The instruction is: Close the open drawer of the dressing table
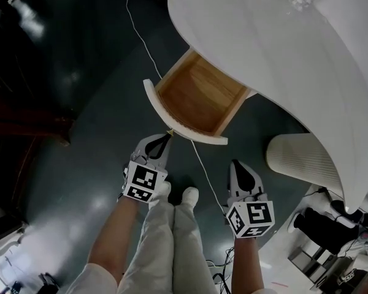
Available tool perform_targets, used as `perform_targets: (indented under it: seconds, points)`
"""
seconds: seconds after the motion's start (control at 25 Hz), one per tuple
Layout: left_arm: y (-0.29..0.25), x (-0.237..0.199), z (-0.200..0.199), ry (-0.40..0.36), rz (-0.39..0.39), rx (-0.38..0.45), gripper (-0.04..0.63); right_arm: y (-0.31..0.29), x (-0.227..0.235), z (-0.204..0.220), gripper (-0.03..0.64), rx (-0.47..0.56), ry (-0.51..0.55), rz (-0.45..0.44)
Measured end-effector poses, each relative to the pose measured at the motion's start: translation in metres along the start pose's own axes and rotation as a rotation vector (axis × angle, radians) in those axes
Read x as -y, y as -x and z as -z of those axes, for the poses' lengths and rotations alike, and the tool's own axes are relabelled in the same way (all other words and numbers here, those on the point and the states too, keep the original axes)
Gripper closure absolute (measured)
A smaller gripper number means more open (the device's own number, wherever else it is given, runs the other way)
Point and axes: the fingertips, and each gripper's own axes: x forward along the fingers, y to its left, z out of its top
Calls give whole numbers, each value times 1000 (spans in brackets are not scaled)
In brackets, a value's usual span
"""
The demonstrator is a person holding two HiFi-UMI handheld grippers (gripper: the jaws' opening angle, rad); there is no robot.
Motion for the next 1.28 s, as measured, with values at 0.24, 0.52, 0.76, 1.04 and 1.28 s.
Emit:
perform_targets:
  seconds: [0.24,0.52,0.76,1.04,1.28]
  points:
    - [-3,-1,-3,-22,34,11,577,-1,3,1,620,4,-19,14]
    - [-16,-1,-12,-37,64,17,577,-9,-3,2,620,11,-34,4]
    - [-35,-4,-23,-34,64,32,578,-17,-4,-8,620,36,-31,6]
    - [-54,-5,-34,-39,69,33,577,-26,4,-20,620,60,-2,26]
    - [-73,-6,-46,13,70,38,578,-36,18,-23,620,56,27,63]
